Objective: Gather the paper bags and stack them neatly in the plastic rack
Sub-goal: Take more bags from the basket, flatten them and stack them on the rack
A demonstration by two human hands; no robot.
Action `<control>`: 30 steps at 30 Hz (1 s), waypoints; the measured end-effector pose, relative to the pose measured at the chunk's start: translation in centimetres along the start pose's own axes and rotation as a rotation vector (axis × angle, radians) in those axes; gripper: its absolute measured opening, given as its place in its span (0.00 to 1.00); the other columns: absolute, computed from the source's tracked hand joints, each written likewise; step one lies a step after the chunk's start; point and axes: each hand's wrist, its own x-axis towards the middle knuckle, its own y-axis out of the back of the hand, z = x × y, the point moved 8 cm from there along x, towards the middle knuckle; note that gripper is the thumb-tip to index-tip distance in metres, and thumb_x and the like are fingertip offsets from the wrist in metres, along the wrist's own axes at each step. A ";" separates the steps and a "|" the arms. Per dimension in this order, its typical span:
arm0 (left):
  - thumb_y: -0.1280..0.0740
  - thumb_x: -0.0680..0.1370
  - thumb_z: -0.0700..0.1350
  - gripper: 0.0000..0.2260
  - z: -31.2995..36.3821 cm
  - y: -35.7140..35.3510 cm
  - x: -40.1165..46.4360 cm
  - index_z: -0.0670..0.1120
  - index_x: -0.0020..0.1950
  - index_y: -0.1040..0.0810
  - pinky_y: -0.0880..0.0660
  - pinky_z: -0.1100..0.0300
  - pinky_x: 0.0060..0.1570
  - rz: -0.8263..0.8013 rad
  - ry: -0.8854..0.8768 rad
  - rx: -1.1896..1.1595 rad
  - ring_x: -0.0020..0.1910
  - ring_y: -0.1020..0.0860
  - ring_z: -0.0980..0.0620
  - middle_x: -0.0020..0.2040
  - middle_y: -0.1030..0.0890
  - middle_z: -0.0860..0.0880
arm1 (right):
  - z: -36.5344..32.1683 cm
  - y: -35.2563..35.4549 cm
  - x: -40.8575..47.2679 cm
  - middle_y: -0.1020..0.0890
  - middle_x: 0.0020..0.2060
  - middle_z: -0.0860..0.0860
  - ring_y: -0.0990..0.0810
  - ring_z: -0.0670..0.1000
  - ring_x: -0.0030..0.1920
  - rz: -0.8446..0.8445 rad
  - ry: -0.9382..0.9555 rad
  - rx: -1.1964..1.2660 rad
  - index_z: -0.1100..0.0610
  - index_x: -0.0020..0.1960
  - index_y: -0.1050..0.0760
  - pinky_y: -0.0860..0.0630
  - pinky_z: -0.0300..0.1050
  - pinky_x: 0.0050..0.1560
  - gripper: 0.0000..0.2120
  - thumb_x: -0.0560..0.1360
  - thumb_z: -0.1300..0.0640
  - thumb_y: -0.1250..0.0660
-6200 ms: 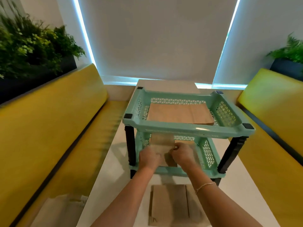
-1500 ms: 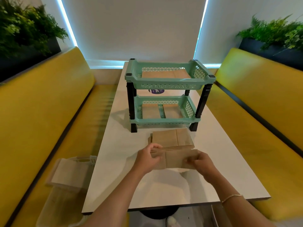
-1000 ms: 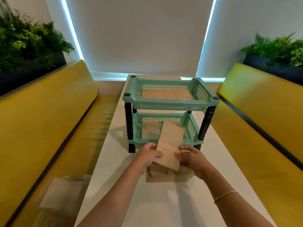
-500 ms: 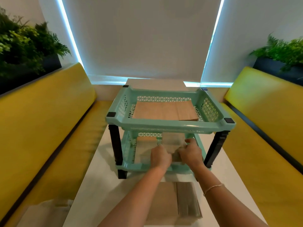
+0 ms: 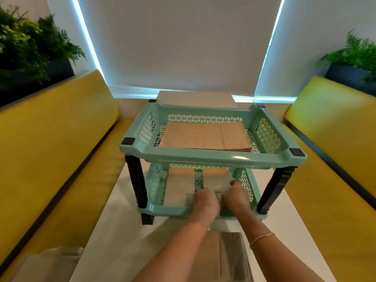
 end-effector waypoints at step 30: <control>0.33 0.75 0.46 0.15 -8.5 1.6 -9.4 0.49 0.62 0.26 0.27 0.59 0.54 -0.022 -0.073 0.103 0.59 0.28 0.48 0.61 0.25 0.47 | 3.6 2.7 -12.5 0.21 0.55 0.58 0.22 0.56 0.54 0.027 0.074 -0.101 0.60 0.67 0.34 0.27 0.44 0.48 0.22 0.73 0.61 0.35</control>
